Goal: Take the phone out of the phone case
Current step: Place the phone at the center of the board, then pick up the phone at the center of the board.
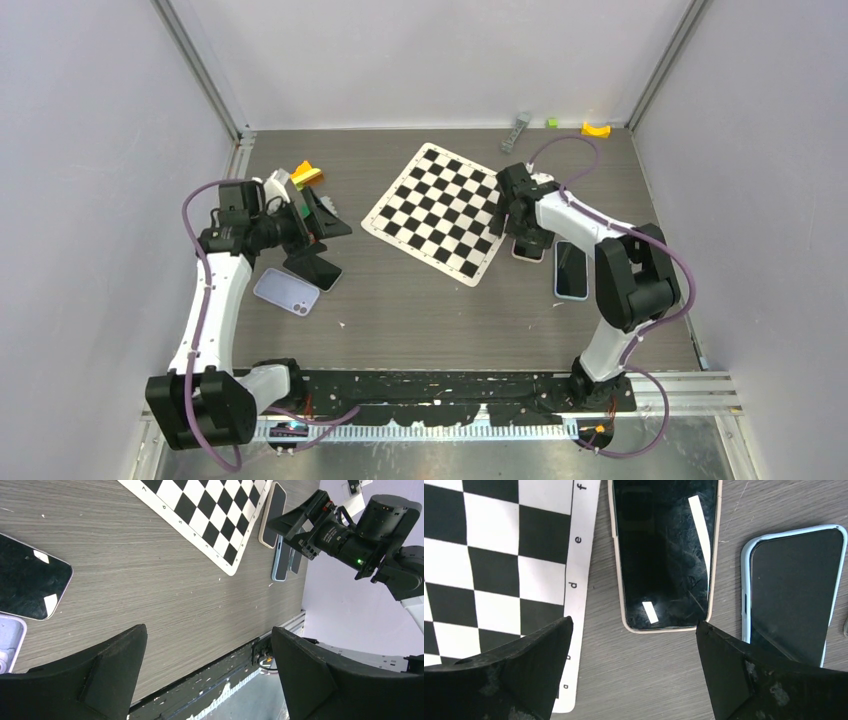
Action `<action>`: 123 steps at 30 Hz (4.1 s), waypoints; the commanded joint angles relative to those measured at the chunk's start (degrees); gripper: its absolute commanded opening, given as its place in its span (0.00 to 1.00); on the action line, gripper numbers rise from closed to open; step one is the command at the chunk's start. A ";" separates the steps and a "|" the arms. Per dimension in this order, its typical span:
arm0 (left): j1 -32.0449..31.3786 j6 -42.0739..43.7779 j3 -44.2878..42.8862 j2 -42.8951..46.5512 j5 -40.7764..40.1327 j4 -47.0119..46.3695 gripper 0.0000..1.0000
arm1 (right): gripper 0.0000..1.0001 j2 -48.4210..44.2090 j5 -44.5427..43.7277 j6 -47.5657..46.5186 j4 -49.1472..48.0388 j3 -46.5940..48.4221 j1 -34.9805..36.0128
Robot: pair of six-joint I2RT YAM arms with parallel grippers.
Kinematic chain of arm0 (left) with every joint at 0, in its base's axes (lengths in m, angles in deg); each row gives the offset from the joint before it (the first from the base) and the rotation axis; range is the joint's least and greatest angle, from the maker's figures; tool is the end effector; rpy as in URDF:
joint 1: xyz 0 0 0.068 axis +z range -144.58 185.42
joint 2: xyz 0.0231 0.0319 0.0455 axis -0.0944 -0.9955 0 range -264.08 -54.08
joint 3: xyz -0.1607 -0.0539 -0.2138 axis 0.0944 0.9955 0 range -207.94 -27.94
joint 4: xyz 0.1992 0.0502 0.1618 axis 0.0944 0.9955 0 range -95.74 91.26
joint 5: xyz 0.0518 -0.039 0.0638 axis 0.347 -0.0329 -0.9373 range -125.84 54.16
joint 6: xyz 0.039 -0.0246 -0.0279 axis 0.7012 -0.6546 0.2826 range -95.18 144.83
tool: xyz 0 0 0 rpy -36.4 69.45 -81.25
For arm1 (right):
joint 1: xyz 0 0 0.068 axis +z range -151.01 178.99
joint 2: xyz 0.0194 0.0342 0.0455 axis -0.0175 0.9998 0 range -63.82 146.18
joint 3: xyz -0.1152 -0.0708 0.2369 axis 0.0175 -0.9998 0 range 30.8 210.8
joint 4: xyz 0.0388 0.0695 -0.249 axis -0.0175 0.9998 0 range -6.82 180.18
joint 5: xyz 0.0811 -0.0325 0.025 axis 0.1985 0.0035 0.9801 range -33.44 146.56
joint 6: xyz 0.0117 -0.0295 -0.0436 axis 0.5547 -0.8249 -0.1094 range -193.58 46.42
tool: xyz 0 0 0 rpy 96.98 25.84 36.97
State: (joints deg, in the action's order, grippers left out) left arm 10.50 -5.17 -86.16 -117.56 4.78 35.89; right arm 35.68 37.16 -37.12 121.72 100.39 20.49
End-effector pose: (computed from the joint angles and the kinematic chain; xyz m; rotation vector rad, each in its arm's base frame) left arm 0.2219 -0.0035 0.3133 -0.3813 2.3487 -1.0515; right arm 0.3256 0.1155 0.2036 0.4304 2.6146 -0.1519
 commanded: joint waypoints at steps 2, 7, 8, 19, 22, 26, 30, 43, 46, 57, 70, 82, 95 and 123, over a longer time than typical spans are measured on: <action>-1.00 2.14 -1.75 -0.21 1.15 -1.81 1.00 | 0.99 2.08 -3.10 1.91 -1.35 2.23 -2.05; -1.29 3.25 -2.50 -0.08 -0.38 -0.56 1.00 | 1.00 4.79 -0.82 1.67 -1.44 2.37 -3.81; -1.29 3.39 -2.57 0.09 -0.65 -0.39 1.00 | 1.00 5.01 -0.27 1.81 -1.89 2.00 -4.35; -1.22 4.22 -2.67 0.95 -3.07 0.63 1.00 | 1.00 7.93 4.48 -2.07 -4.14 1.25 -7.83; -1.25 4.33 -3.05 0.94 -3.80 1.11 1.00 | 1.00 9.36 6.61 -2.88 -4.53 1.31 -8.63; -1.29 4.35 -3.40 0.78 -4.40 1.29 1.00 | 0.92 10.71 7.39 -2.87 -4.88 1.23 -8.92; -1.28 3.86 -3.03 1.23 -5.47 0.56 1.00 | 0.50 9.58 3.01 -1.88 -3.39 1.67 -8.93; -1.21 -4.50 1.12 -0.62 -1.27 -6.66 1.00 | 0.32 -7.86 19.28 1.66 -8.67 -1.61 -8.85; -1.33 -8.53 3.39 -2.20 1.58 -10.06 0.99 | 0.31 -12.62 29.58 5.97 -15.81 -6.26 -8.57; -4.36 -20.26 9.59 -5.01 7.57 -27.02 0.98 | 0.30 -15.93 42.45 7.35 -33.16 -10.58 9.31; -8.09 -23.00 9.79 -2.91 -0.48 -23.91 0.85 | 0.31 -3.90 35.95 -0.29 -29.72 7.47 27.33; -8.16 -24.67 10.06 -0.81 -2.66 -21.77 0.49 | 0.31 -0.25 35.15 -2.35 -26.18 14.03 31.02; -8.04 -19.17 3.75 -3.35 -0.93 -21.70 0.00 | 0.76 -1.82 33.40 -3.10 -25.55 15.67 31.23; -1.59 -64.96 -11.41 -2.12 4.61 -75.01 0.00 | 0.87 -21.13 50.25 19.75 -68.94 1.47 21.09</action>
State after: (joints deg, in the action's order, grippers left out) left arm 9.40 -62.79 -95.32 -121.89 9.83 -28.39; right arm 13.52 84.42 -21.27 60.00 99.12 41.06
